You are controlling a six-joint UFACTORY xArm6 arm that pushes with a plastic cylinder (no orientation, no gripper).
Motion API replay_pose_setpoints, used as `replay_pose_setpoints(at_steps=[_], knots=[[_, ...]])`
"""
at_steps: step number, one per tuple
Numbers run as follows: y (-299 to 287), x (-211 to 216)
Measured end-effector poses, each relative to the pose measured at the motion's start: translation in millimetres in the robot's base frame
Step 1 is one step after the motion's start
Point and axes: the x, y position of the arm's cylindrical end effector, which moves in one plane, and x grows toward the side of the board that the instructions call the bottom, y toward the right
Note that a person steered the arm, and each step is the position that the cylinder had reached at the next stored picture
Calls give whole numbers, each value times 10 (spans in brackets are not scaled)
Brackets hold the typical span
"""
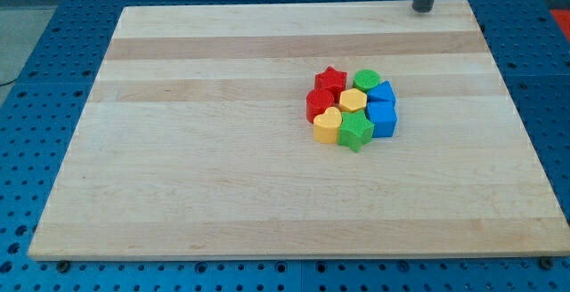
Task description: Move your arm towards the group of blocks
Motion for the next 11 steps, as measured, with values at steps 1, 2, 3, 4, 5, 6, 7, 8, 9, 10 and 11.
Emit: replay_pose_setpoints(at_steps=[1,2,3,4,5,6,7,8,9,10,11], knots=[[0,0],[0,139],[39,569],[82,1082],[82,1360],[57,1360],[-154,1414],[-265,1497],[-283,1585],[-332,1589],[-446,1590]])
